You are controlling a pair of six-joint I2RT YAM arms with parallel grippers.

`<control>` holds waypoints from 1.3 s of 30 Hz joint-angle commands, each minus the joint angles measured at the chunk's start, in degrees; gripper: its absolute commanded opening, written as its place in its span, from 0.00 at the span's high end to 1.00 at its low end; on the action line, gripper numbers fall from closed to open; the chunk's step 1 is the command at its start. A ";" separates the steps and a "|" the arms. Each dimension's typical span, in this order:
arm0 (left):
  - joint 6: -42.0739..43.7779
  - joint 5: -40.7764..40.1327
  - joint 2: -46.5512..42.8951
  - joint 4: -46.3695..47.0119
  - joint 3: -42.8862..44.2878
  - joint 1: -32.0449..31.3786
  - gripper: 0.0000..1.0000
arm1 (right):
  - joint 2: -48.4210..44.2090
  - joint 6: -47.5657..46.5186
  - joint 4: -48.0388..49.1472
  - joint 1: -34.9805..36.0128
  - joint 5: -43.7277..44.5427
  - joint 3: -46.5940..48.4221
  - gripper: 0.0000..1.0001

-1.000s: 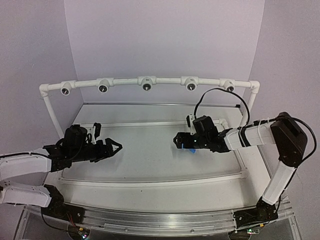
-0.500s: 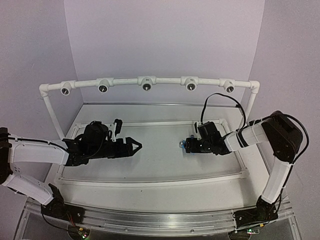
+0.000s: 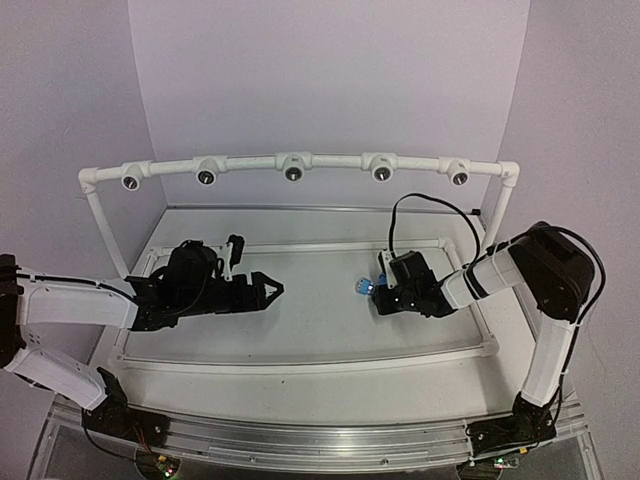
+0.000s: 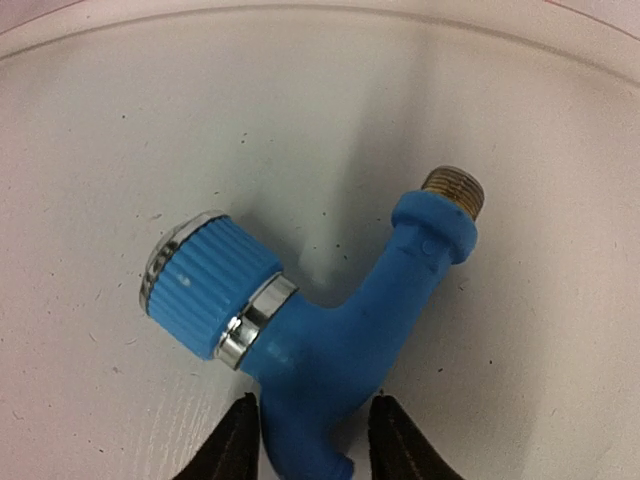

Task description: Install the water faucets

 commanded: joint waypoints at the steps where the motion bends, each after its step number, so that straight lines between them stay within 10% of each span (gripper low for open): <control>1: 0.52 -0.97 0.29 2.25 3.27 -0.19 0.10 | -0.93 -3.29 4.01 1.61 1.21 -2.33 0.74; 8: -0.16 -0.46 2.58 2.06 5.21 -0.18 0.10 | -11.81 -4.77 5.28 1.73 -5.88 -8.46 0.99; 15: 1.83 8.21 6.53 2.60 9.93 -1.05 0.09 | -27.63 -4.37 -3.16 1.64 -28.42 -12.17 1.00; 28: 29.33 18.15 -4.68 15.46 6.18 -9.14 0.07 | -51.19 16.86 -3.63 1.64 -58.71 -11.56 1.00; 39: 57.41 29.89 -1.60 5.60 16.30 -9.14 0.02 | -47.95 20.61 -3.54 1.66 -73.54 -5.61 1.00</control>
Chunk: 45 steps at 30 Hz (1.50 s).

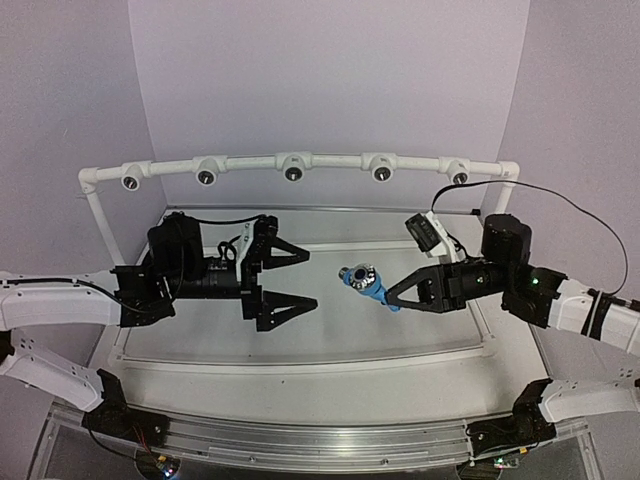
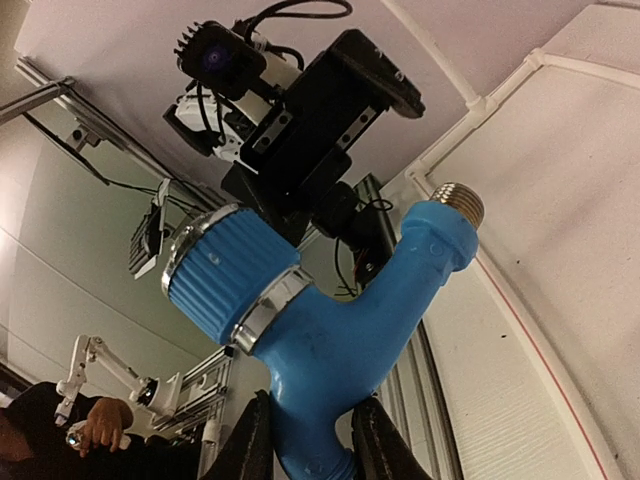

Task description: Install the water faucets

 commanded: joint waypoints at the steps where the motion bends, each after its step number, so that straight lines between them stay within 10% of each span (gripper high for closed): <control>1: 12.62 7.65 5.18 -7.56 10.18 0.10 0.02 | 1.31 1.75 2.09 0.06 -6.73 4.36 1.00; 12: 14.26 23.36 17.26 -14.85 22.33 0.10 0.09 | 3.65 2.03 2.09 0.82 -9.63 6.06 1.00; 28: 14.68 25.16 21.75 -15.20 26.03 0.10 0.37 | 5.26 1.89 2.13 0.90 -11.05 5.69 1.00; 36: 15.29 22.21 21.49 -15.17 25.97 0.18 0.97 | 4.53 1.69 1.91 0.92 -8.04 5.42 1.00; 41: 13.54 19.15 20.23 -15.23 24.52 0.77 1.00 | 1.82 -10.97 -13.45 0.93 6.63 7.00 0.32; 45: 6.65 20.36 20.83 -15.23 25.00 2.71 1.00 | -3.39 -18.87 -17.61 0.91 17.43 4.96 0.16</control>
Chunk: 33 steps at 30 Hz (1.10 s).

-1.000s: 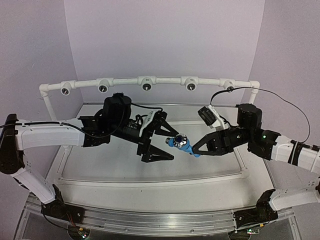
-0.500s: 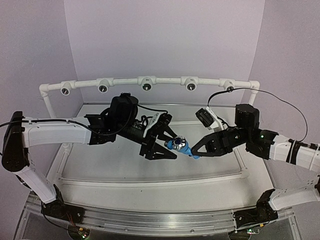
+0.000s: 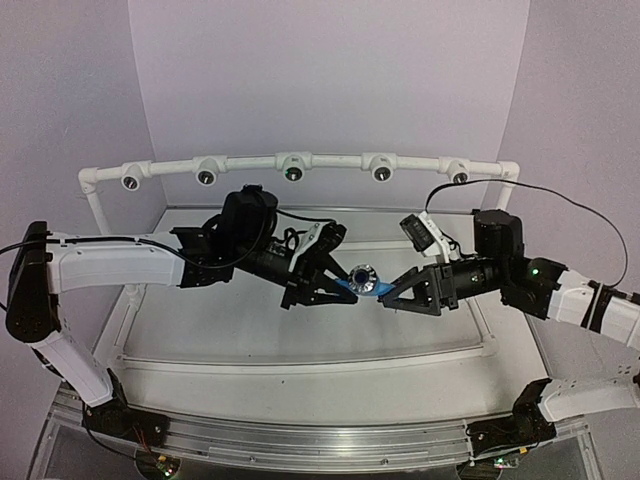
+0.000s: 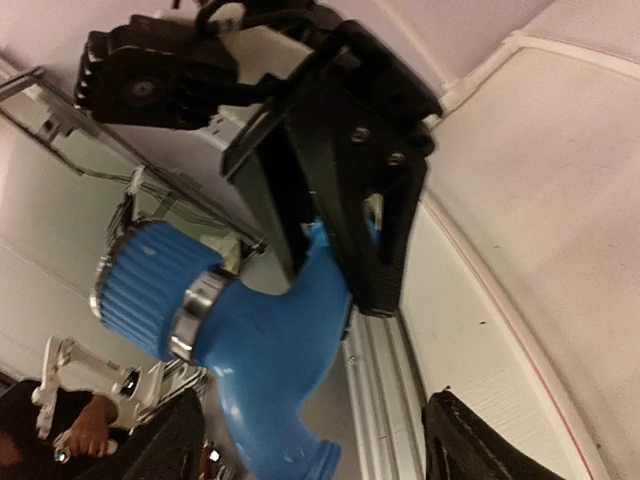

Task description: Install the water faucets

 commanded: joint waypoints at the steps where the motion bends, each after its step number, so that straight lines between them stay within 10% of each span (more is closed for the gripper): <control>1: -8.55 -0.96 -0.87 1.22 1.47 2.69 1.00 | -7.38 -11.99 -5.72 0.24 14.22 -0.52 0.15; 18: -26.54 8.21 4.37 1.14 4.01 5.58 1.00 | 3.51 -32.89 -6.17 3.39 17.93 11.46 0.19; 33: -27.87 8.67 4.99 0.81 3.96 5.57 1.00 | 11.32 -34.72 -6.37 7.88 17.48 15.43 0.46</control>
